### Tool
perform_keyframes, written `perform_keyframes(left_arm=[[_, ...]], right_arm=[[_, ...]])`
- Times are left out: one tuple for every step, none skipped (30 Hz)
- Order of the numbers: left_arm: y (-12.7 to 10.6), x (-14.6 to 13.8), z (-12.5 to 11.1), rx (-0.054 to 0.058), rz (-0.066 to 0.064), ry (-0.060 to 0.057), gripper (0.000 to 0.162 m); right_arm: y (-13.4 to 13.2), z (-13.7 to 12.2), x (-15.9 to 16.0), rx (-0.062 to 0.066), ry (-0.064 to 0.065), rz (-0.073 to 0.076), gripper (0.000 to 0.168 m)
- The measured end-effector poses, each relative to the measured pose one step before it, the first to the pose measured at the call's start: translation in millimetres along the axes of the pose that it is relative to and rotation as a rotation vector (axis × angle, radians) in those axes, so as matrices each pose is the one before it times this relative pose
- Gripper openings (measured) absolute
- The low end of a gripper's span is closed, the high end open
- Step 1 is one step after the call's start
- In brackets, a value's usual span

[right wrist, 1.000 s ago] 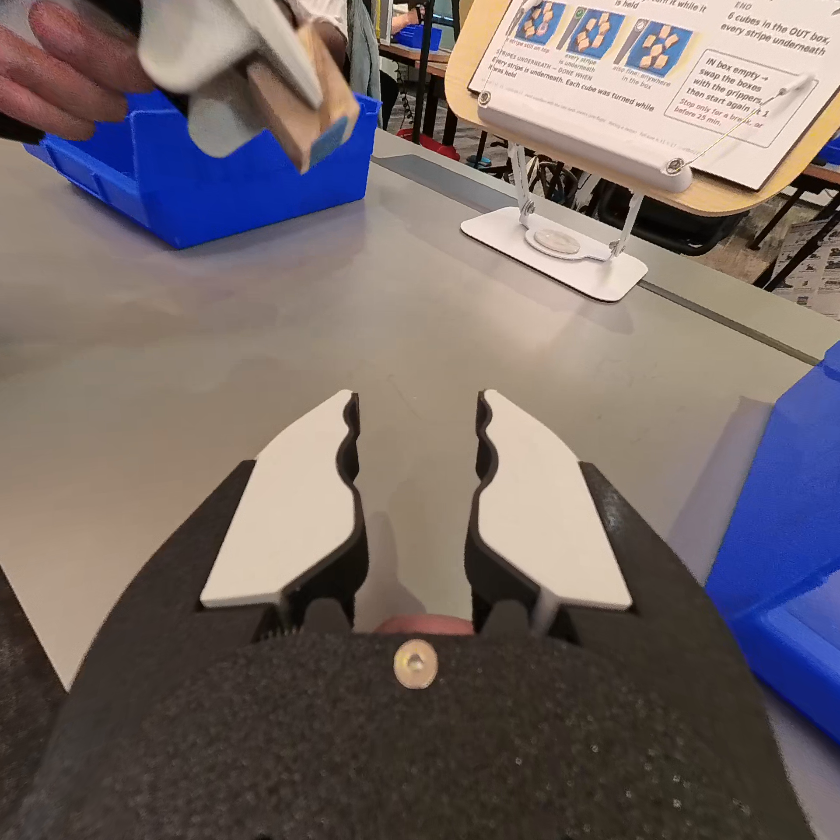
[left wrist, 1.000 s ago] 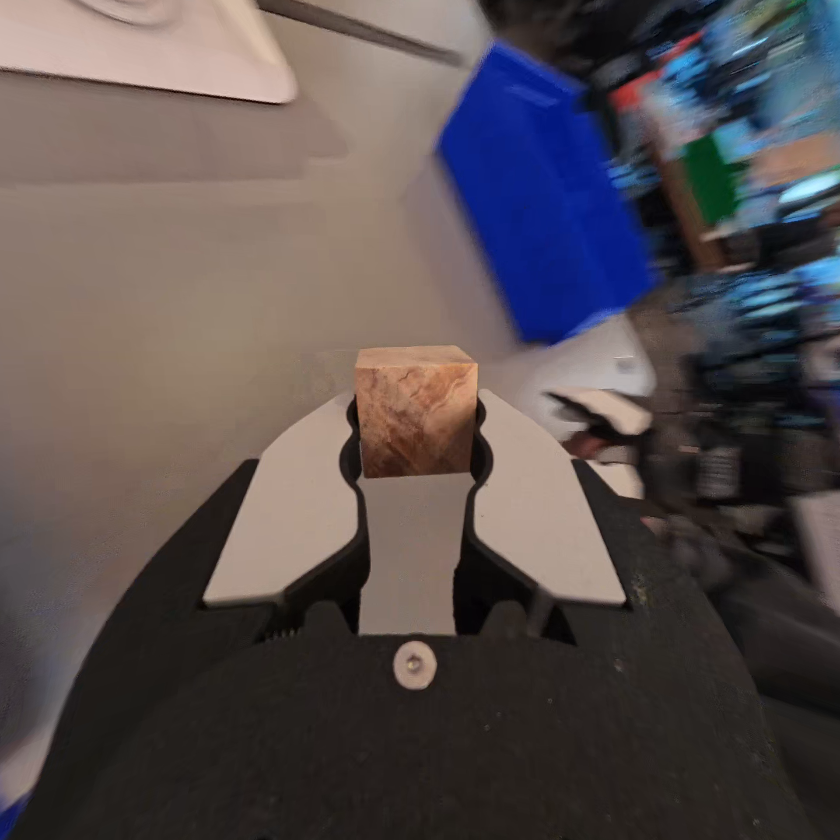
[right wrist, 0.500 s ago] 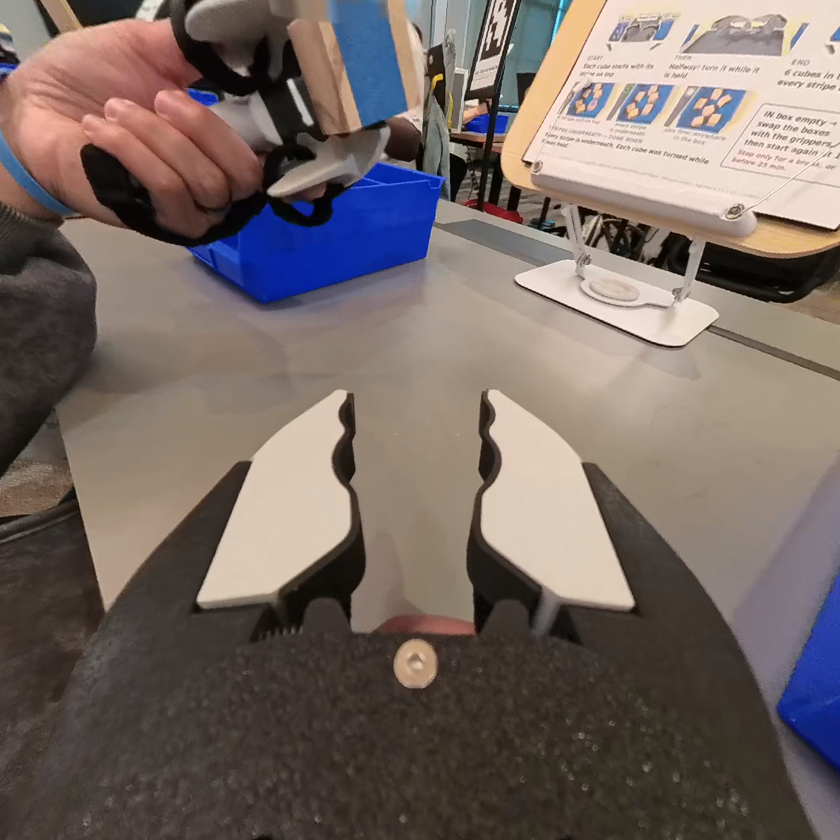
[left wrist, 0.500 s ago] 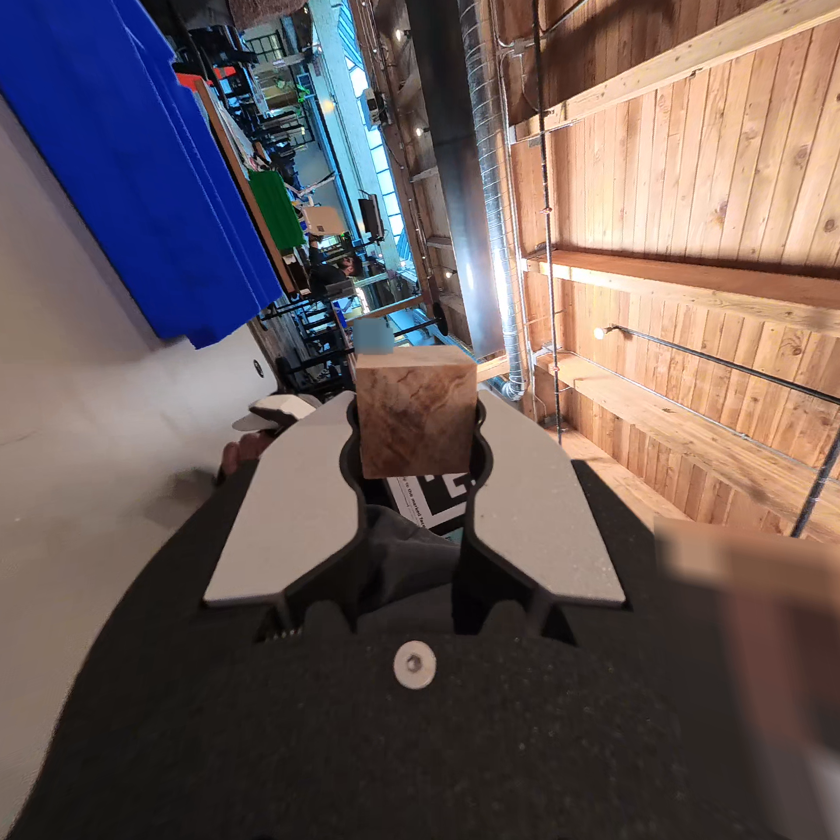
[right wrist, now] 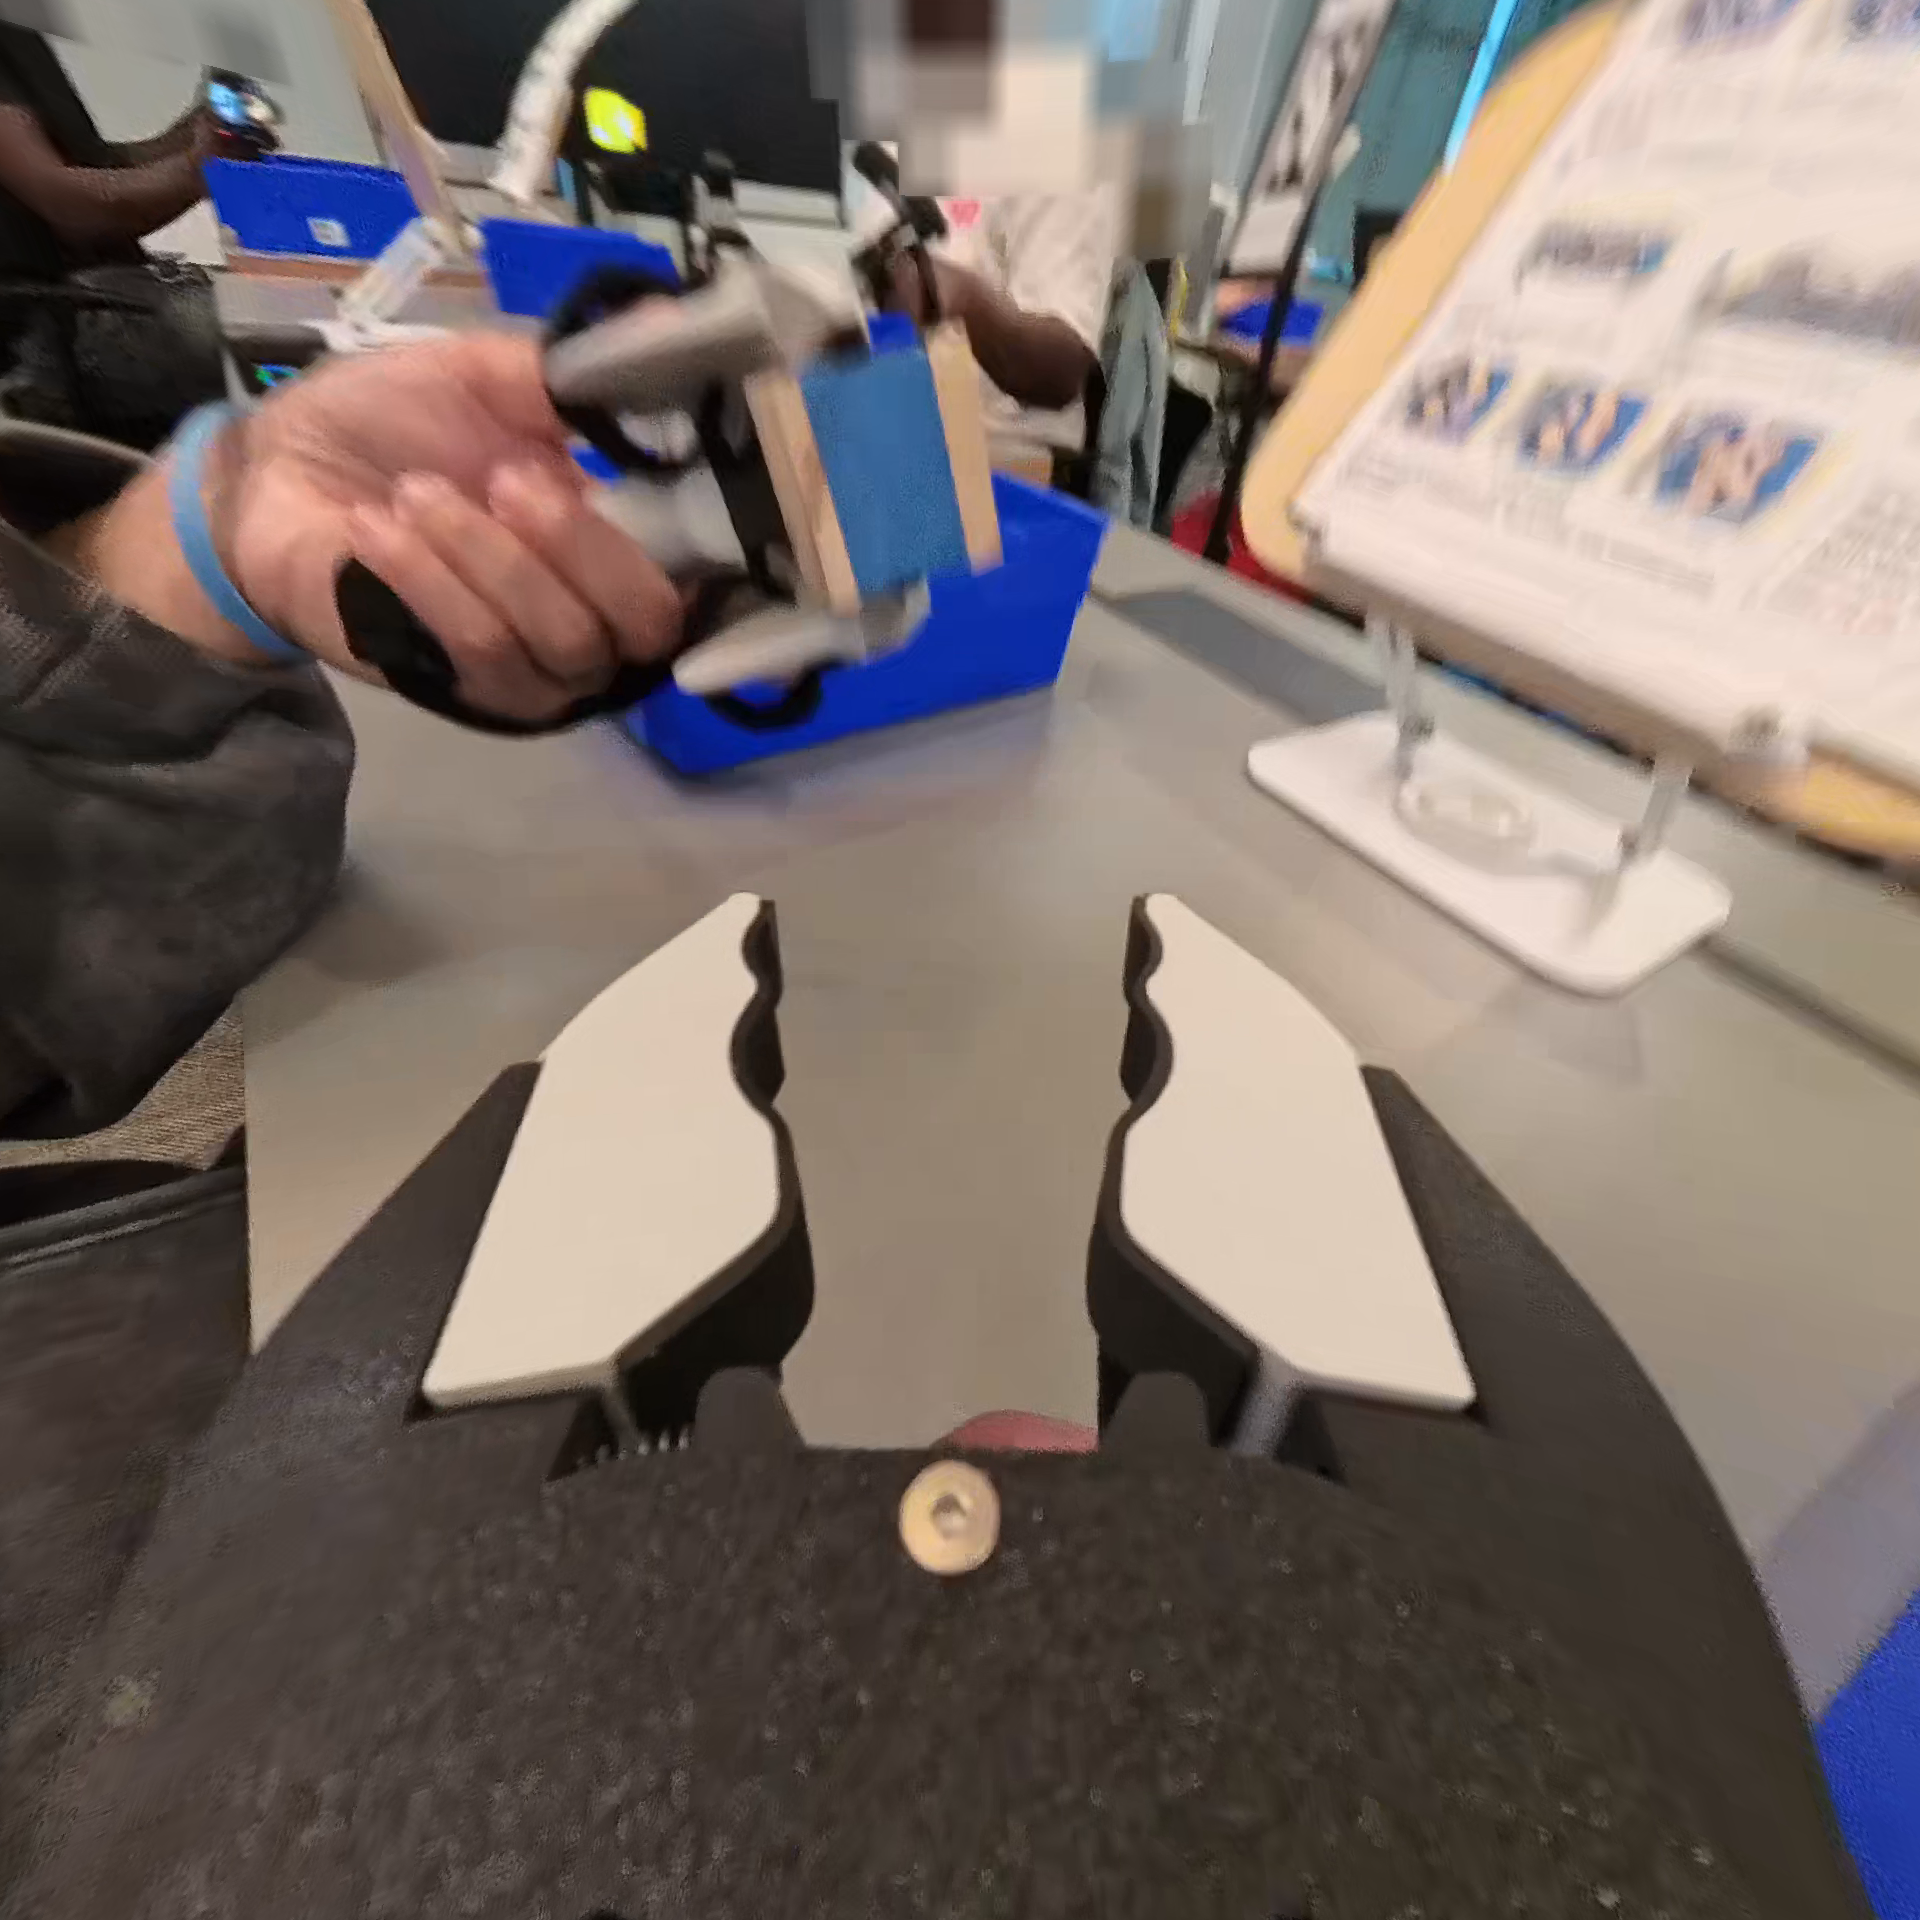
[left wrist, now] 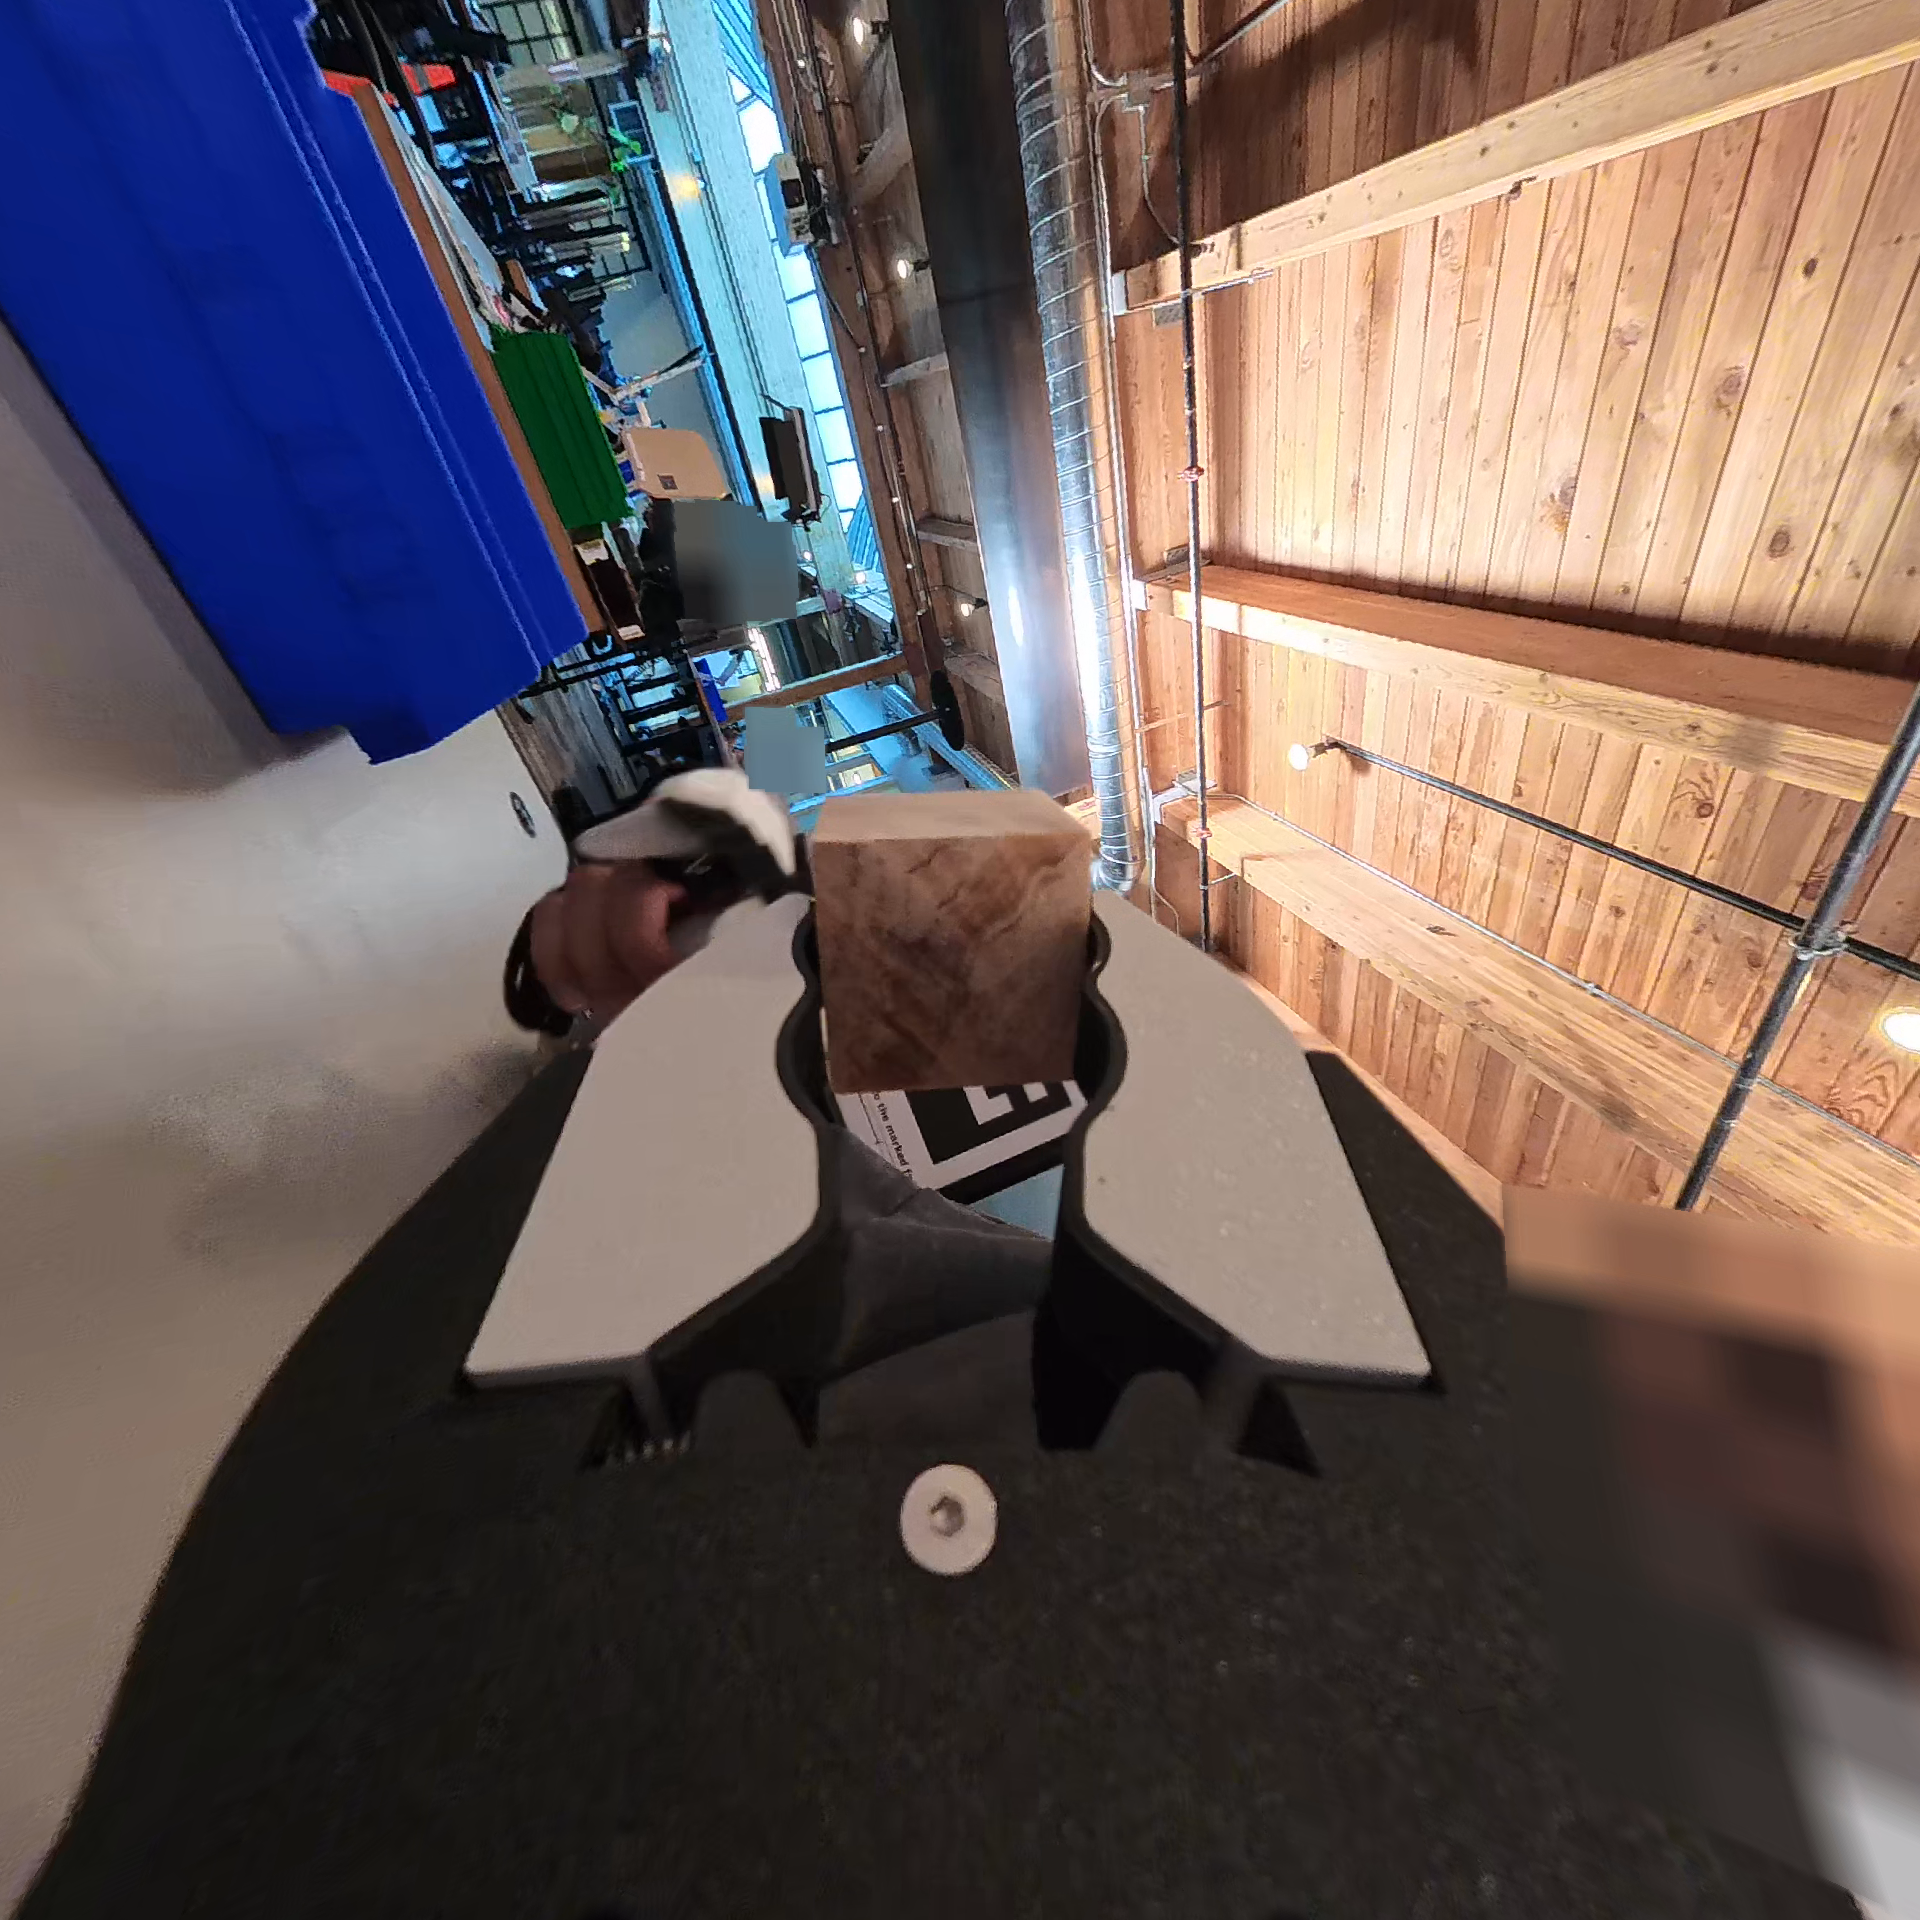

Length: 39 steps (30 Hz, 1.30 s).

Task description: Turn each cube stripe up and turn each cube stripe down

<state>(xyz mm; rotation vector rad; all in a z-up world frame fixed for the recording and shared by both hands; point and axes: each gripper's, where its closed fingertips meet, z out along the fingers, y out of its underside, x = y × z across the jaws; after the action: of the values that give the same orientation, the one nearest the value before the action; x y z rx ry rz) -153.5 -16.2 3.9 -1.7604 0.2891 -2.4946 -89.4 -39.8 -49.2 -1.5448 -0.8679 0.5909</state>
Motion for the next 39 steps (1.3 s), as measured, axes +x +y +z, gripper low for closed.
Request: perform_keyframes(left_arm=[[0.93, 0.75, 1.11, -0.0041, -0.0049, 0.0096, 0.044], [1.04, 0.52, 1.34, -0.0053, -0.0047, 0.0082, 0.044], [1.18, 0.45, 1.31, -0.0051, -0.004, 0.0069, 0.044], [0.93, 0.28, 1.18, -0.0037, -0.0037, 0.0061, 0.044], [0.47, 0.2, 1.0, -0.0015, -0.0033, 0.0059, 0.044], [0.42, 0.6, 0.68, -0.0018, -0.0048, 0.0075, 0.044], [0.29, 0.65, 0.41, -0.0014, -0.0038, 0.0076, 0.044], [-0.02, 0.55, 0.07, -0.0001, -0.004, 0.0065, 0.044], [-0.23, -0.01, -0.21, 0.0008, -0.0019, 0.0016, 0.044], [-0.01, -0.77, -0.28, -0.0015, 0.0027, -0.0056, 0.044], [0.24, -0.81, 0.01, -0.0025, 0.0014, -0.0031, 0.044], [0.19, -0.31, 0.14, -0.0015, -0.0036, 0.0031, 0.044], [0.52, 0.17, 0.28, -0.0026, -0.006, 0.0076, 0.044], [0.3, 1.27, 0.13, -0.0004, -0.0064, 0.0115, 0.044], [-0.07, -0.38, 0.03, 0.0036, 0.0015, -0.0051, 0.044], [-0.26, -1.14, -0.05, 0.0034, 0.0034, -0.0114, 0.044], [-0.15, -1.21, 0.12, 0.002, 0.0, -0.0087, 0.044], [0.08, -1.41, 0.05, -0.0007, -0.0011, -0.0053, 0.044], [0.5, -0.97, 0.31, -0.0028, -0.0057, 0.0025, 0.044], [0.91, -0.37, 0.79, -0.0049, -0.0088, 0.0079, 0.044], [1.24, -0.02, 1.15, -0.0076, -0.0024, 0.0059, 0.044], [1.6, 0.11, 1.04, -0.0111, 0.0106, -0.0045, 0.044], [1.07, 0.14, 0.4, -0.0082, 0.0192, -0.0147, 0.044], [-0.83, 0.7, -1.47, 0.0051, 0.0277, -0.0198, 0.05], [-2.4, -0.8, -3.56, 0.0162, 0.0289, -0.0347, 0.063], [-3.62, -0.03, -5.64, 0.0243, 0.0366, -0.0324, 0.069], [-4.11, 1.67, -7.04, 0.0334, 0.0444, -0.0235, 0.069], [-3.05, -0.21, -7.5, 0.0334, 0.0543, -0.0408, 0.069], [-0.96, -3.5, -7.39, 0.0304, 0.0783, -0.0674, 0.069], [1.64, -6.84, -6.75, 0.028, 0.0958, -0.0893, 0.07], [5.36, -9.02, -5.72, 0.0211, 0.0998, -0.0983, 0.071], [9.61, -8.3, -4.18, 0.0085, 0.0937, -0.0894, 0.071], [12.28, -4.42, -3.32, -0.0015, 0.0852, -0.0635, 0.072], [12.44, -3.76, -3.34, -0.0061, 0.0705, -0.0571, 0.072], [10.28, -3.84, -3.67, 0.0034, 0.054, -0.0545, 0.073], [6.85, -1.52, -3.57, 0.0147, 0.0371, -0.0349, 0.073], [4.17, -0.9, -2.6, 0.0106, 0.0143, -0.026, 0.073], [0.92, 1.27, -1.46, 0.0116, 0.006, -0.0095, 0.073], [-1.15, 3.62, -0.43, 0.0104, 0.0142, 0.0036, 0.073]], right_arm=[[-16.5, 4.23, -2.18, 0.0262, -0.0297, -0.0556, 0.06], [-14.52, 5.39, -1.18, 0.0206, -0.0288, -0.0704, 0.051], [-11.18, 6.42, 1.1, 0.0084, -0.0172, -0.0734, 0.046], [-8.32, 7.35, 1.97, -0.0033, -0.0114, -0.0581, 0.047], [-6.19, 7.23, 0.17, -0.006, -0.0229, -0.043, 0.046], [-4.46, 7.27, -0.52, -0.0002, -0.0274, -0.023, 0.046], [-2.21, 7.26, -0.7, -0.0003, -0.0234, -0.0046, 0.052], [0.58, 7.0, -1.67, -0.0044, -0.0236, 0.0098, 0.056], [4.26, 6.55, -0.18, -0.0211, -0.0114, 0.0087, 0.056], [2.76, 5.74, 0.12, -0.0065, -0.0027, 0.0041, 0.061], [-0.59, 4.36, -1.59, 0.0183, -0.0095, 0.008, 0.061], [-1.1, 3.33, -2.08, 0.0169, -0.0127, 0.0075, 0.056], [-2.73, 1.12, 0.18, 0.0217, 0.007, 0.003, 0.051], [-1.91, -0.19, 1.74, 0.0181, 0.0111, -0.001, 0.046], [0.22, 0.03, 0.01, 0.0055, -0.008, 0.0144, 0.046], [1.16, 0.0, 0.12, 0.0027, -0.0103, 0.013, 0.045], [1.23, -0.11, 0.0, 0.0049, -0.0081, 0.0064, 0.045], [1.52, -0.24, -0.11, -0.0011, -0.0087, 0.0115, 0.045], [1.02, -0.42, -0.37, -0.0023, -0.0087, 0.0101, 0.045], [0.4, -1.02, -0.62, -0.0056, -0.006, 0.0073, 0.045], [-0.27, -1.41, -0.74, -0.0036, -0.0035, 0.0053, 0.045], [-0.5, -1.39, -0.93, -0.0011, -0.0035, 0.0008, 0.045], [-0.97, -1.78, -0.58, 0.0022, 0.0019, -0.0015, 0.045], [-1.8, -3.0, 1.83, 0.0072, 0.0182, -0.0006, 0.045], [-2.89, -4.21, 2.12, 0.0149, 0.0146, -0.001, 0.045], [-3.03, -5.17, 2.06, 0.0133, 0.0094, 0.0026, 0.045], [-2.33, -5.89, 3.1, 0.0032, 0.0114, 0.0069, 0.045], [-0.95, -6.39, 4.06, -0.0065, 0.0149, 0.0084, 0.045], [-0.33, -6.94, 3.9, -0.0092, 0.0127, 0.0079, 0.045], [-0.78, -7.18, 3.99, -0.0005, 0.0121, 0.0125, 0.045], [-1.06, -7.32, 4.35, 0.0057, 0.0146, 0.0176, 0.045], [-0.76, -7.02, 5.71, 0.0077, 0.0219, 0.0221, 0.045], [-0.29, -6.19, 6.15, 0.004, 0.0242, 0.024, 0.045], [-0.02, -4.71, 5.75, 0.0008, 0.0182, 0.0225, 0.045], [1.28, -3.49, 5.21, -0.0131, 0.0129, 0.0205, 0.045], [2.81, -3.36, 5.67, -0.0312, 0.0183, 0.0239, 0.045], [2.25, -3.54, 6.13, -0.0283, 0.0238, 0.0313, 0.045], [0.33, -3.59, 5.2, -0.0132, 0.0188, 0.034, 0.045], [-1.17, -3.72, 4.81, -0.0042, 0.0162, 0.0335, 0.045]])
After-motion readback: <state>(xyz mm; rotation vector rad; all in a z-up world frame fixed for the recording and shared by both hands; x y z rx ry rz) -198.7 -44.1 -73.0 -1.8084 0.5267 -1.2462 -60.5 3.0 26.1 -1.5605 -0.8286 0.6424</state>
